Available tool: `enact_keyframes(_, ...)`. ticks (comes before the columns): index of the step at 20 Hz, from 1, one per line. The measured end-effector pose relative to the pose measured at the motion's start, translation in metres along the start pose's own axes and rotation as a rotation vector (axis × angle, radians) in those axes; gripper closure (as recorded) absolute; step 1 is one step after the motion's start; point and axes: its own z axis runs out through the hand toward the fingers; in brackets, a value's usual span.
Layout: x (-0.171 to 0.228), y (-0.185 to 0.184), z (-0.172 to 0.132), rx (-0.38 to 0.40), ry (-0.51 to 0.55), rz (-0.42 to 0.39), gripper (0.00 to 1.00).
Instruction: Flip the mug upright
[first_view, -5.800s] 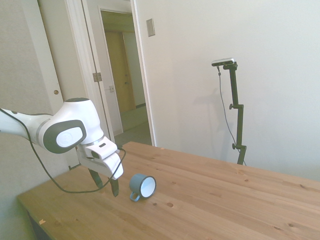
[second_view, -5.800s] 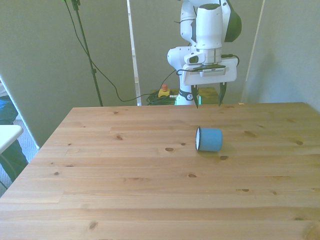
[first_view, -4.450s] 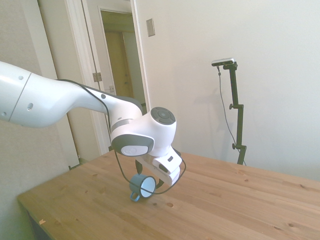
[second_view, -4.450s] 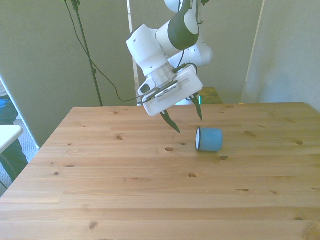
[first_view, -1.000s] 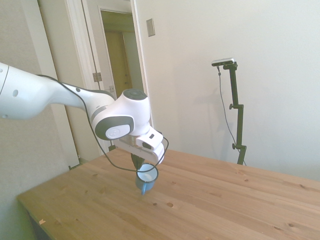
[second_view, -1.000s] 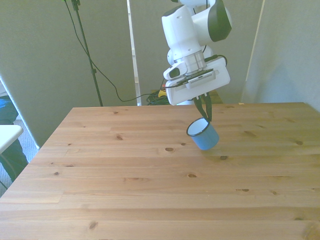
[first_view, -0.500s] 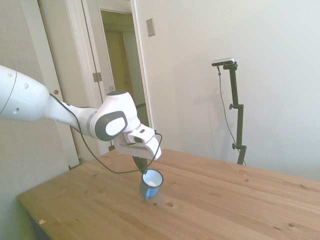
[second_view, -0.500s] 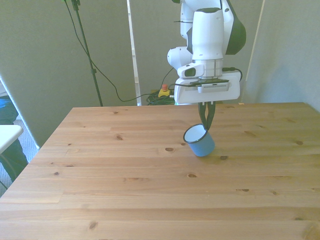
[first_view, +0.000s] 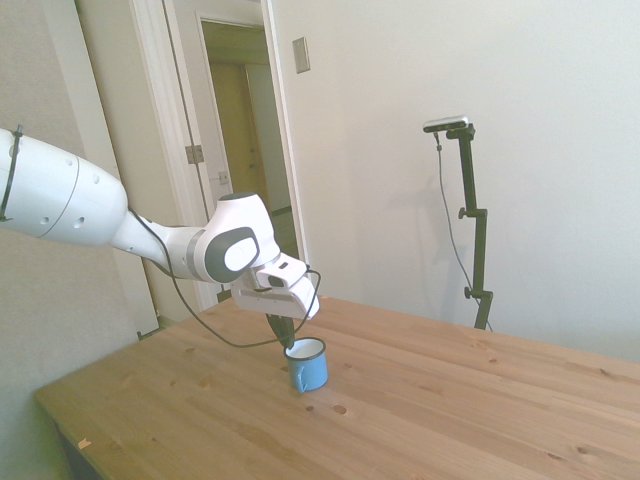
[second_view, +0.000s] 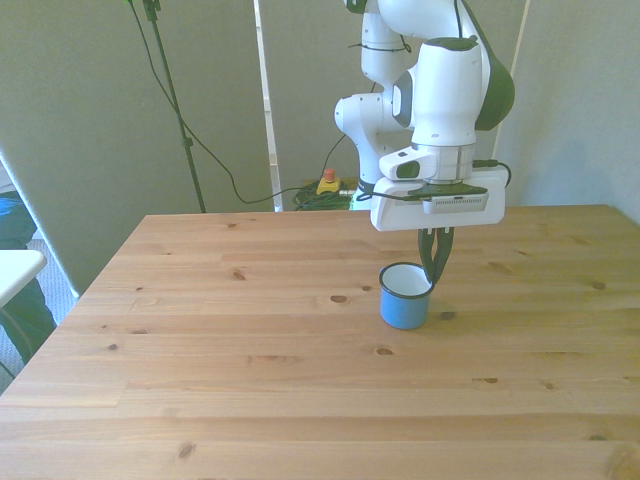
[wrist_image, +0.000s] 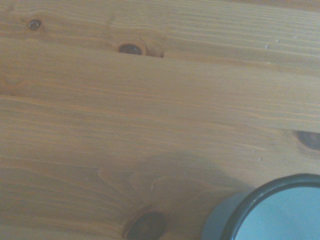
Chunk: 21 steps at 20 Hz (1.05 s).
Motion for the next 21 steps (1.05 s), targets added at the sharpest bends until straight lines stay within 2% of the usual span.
enact_keyframes(10, 0.000, 0.009, -0.011, 0.012, -0.009, 0.019, 0.00)
enact_keyframes(21, -0.007, 0.029, -0.091, 0.066, -0.028, 0.059, 0.00)
